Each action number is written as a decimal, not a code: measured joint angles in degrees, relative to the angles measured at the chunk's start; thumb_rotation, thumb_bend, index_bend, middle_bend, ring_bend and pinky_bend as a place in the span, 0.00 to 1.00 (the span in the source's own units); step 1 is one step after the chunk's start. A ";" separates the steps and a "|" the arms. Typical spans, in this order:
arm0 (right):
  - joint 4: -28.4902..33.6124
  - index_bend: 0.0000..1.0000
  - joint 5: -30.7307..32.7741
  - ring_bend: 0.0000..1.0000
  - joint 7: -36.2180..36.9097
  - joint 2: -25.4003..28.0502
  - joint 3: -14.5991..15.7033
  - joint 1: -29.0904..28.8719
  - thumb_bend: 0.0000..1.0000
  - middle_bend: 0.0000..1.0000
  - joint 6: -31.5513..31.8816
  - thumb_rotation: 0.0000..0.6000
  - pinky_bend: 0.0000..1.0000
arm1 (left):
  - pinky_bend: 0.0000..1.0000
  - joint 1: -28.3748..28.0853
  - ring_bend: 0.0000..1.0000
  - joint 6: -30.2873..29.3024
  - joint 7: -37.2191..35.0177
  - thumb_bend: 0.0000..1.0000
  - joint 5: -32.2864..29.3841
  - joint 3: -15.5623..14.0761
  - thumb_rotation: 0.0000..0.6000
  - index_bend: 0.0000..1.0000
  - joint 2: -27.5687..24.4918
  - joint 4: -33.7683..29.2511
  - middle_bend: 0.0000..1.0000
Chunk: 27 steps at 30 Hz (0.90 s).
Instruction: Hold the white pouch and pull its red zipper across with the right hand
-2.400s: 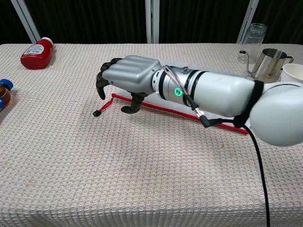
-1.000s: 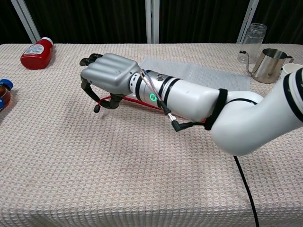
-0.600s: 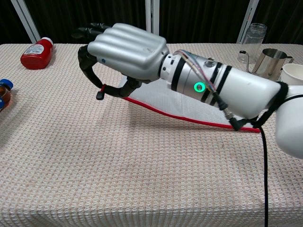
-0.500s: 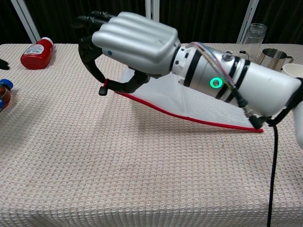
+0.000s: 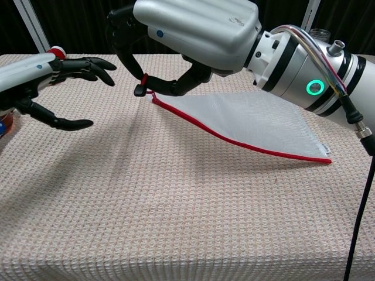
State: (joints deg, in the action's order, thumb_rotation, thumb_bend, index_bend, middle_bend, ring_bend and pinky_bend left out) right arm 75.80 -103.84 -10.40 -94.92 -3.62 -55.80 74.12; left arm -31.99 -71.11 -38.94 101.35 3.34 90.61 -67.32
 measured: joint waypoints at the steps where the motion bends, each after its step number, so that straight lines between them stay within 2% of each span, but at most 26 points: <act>1: -0.05 0.93 0.02 0.00 0.09 -0.01 -0.07 0.05 0.42 0.30 -0.05 1.00 0.00 | 0.12 -0.45 0.10 -0.12 -0.47 0.22 0.25 -0.19 1.00 0.30 0.38 0.03 0.10; 12: -0.78 0.93 -0.19 0.00 1.71 -0.67 -1.19 0.18 0.42 0.30 -0.40 1.00 0.00 | 0.12 -6.44 0.10 0.77 -1.63 0.22 0.43 -0.21 1.00 0.33 5.78 1.58 0.10; 23: -0.57 0.93 -0.63 0.00 2.34 -0.69 -1.71 0.43 0.42 0.30 -0.34 1.00 0.00 | 0.12 -9.24 0.10 1.48 -3.13 0.28 -2.33 0.47 1.00 0.47 9.60 5.11 0.13; 27: -0.95 0.93 -0.55 0.00 2.48 -0.88 -1.85 0.46 0.42 0.30 -0.65 1.00 0.00 | 0.12 -9.70 0.10 0.84 -4.85 0.30 -2.65 0.10 1.00 0.49 10.71 6.85 0.14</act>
State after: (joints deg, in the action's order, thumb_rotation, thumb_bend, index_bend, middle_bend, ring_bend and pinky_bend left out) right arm 74.85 -104.39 -7.92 -95.79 -5.48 -55.34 73.47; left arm -41.69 -70.28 -43.79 98.71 3.44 101.31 -60.48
